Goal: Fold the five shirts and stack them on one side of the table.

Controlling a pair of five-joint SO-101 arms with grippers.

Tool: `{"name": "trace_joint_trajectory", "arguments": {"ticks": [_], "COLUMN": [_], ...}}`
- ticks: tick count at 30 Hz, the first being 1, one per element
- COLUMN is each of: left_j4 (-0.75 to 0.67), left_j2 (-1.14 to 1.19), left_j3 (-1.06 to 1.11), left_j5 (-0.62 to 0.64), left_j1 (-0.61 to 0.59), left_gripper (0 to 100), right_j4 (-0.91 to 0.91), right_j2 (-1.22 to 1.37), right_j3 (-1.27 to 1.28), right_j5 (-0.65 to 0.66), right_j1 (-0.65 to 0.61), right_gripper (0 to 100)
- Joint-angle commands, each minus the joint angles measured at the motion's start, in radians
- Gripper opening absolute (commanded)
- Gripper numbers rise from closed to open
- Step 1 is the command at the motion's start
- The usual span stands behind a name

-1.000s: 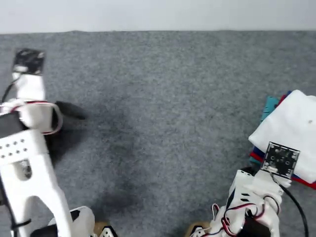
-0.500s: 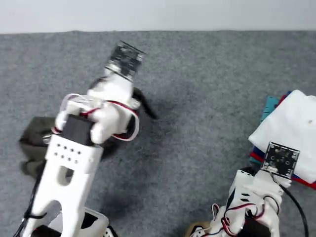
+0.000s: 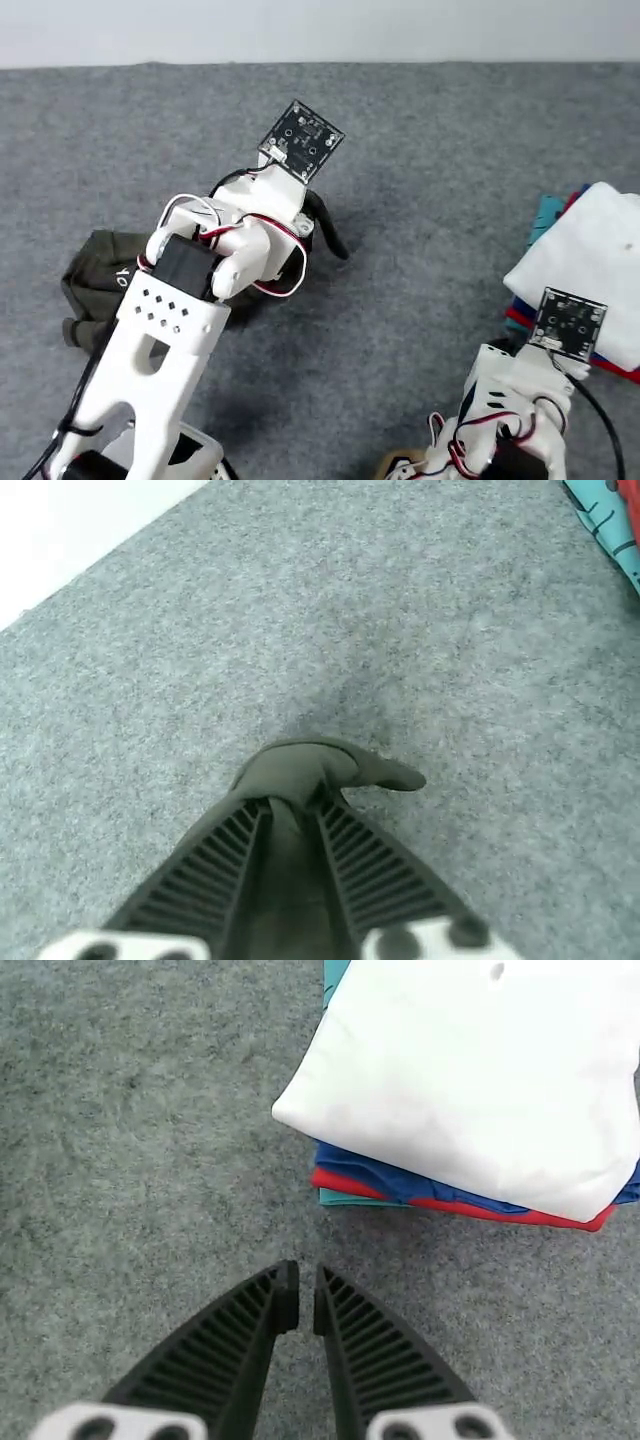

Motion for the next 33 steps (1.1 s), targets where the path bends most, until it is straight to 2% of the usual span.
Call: {"name": "trace_joint_trajectory", "arguments": {"ticks": [1,3,8,12,16,24,27,30,33], "left_j4": [-0.008,0.02,0.109,0.198,0.276,0.417,0.385,0.247,0.083], "left_j2": [-0.011,-0.011,-0.011,-0.011,-0.008,-0.005,0.0,0.0,0.002], "left_j3": [-0.015,-0.033,-0.139,-0.225,-0.248,-0.166,-0.088,0.021,0.114], "left_j5": [-0.014,-0.006,0.117,0.115,0.107,-0.077,-0.138,-0.199,-0.236], "left_j1": [0.006,0.006,0.005,-0.034,-0.195,-0.571,-0.724,-0.838,-0.879], "left_gripper": [8,13,21,22,22,20,20,20,24], "right_j4": [-0.012,-0.012,-0.012,-0.012,-0.012,-0.012,-0.012,-0.012,-0.012], "right_j2": [-0.005,-0.005,-0.005,-0.005,-0.005,-0.005,-0.005,-0.005,-0.005], "right_j3": [-0.003,-0.003,-0.003,-0.003,-0.003,-0.003,-0.003,-0.003,-0.003], "right_j5": [-0.006,-0.006,-0.006,-0.006,-0.006,-0.006,-0.006,-0.006,-0.006], "right_j1": [0.002,0.002,0.002,0.002,0.002,0.002,0.002,0.002,0.002], "right_gripper": [3.9,3.9,3.9,3.9,3.9,3.9,3.9,3.9,3.9]}}
